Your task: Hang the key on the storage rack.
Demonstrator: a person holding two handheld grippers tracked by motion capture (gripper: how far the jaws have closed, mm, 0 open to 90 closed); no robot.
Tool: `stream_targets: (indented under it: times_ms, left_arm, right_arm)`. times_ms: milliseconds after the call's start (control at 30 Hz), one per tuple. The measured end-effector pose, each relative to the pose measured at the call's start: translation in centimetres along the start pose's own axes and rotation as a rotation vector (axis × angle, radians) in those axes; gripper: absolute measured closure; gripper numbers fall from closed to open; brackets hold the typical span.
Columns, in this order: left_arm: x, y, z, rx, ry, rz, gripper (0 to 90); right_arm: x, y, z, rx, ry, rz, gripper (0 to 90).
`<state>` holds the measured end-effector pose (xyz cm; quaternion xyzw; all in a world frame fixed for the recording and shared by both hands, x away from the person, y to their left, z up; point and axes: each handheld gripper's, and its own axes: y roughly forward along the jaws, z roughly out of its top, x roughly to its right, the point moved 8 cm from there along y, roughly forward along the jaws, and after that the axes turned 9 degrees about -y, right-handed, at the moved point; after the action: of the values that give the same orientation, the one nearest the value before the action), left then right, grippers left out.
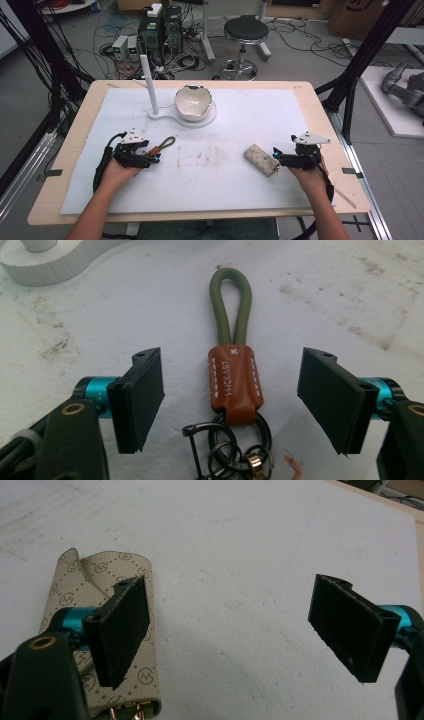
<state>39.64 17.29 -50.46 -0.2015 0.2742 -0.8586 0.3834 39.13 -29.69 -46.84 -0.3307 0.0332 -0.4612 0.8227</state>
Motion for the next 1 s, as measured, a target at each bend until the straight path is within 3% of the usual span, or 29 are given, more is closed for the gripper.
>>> stream_targets:
  times_ms: [233, 500, 533, 567, 700, 833, 1000]
  left_arm:
    - [0.07, 0.24, -0.11, -0.026, 0.018, 0.013, 39.0]
    - [0.16, 0.19, -0.06, -0.031, 0.006, 0.011, 44.9]
    - [0.19, 0.16, -0.04, -0.031, 0.007, 0.01, 51.5]
    - [0.19, 0.16, -0.04, -0.031, 0.007, 0.01, 52.5]
    - [0.31, 0.18, -0.01, -0.032, 0.019, 0.011, 55.4]
    - [0.66, 0.17, -0.01, -0.039, 0.039, 0.0, 65.3]
    - [0.7, 0.14, -0.02, -0.041, 0.049, -0.007, 67.8]
  right_arm:
    - [0.13, -0.21, -0.17, -0.001, 0.002, -0.007, 17.1]
    - [0.24, -0.23, -0.29, -0.002, 0.0, -0.006, 17.1]
    - [0.18, -0.25, -0.26, 0.0, 0.004, -0.005, 17.1]
    - [0.18, -0.25, -0.26, 0.0, 0.004, -0.005, 17.1]
    - [0.17, -0.25, -0.25, 0.0, 0.004, -0.005, 17.1]
    - [0.22, -0.25, -0.29, 0.0, 0.0, -0.005, 17.1]
    - [0.12, -0.15, -0.35, -0.005, 0.0, -0.002, 17.1]
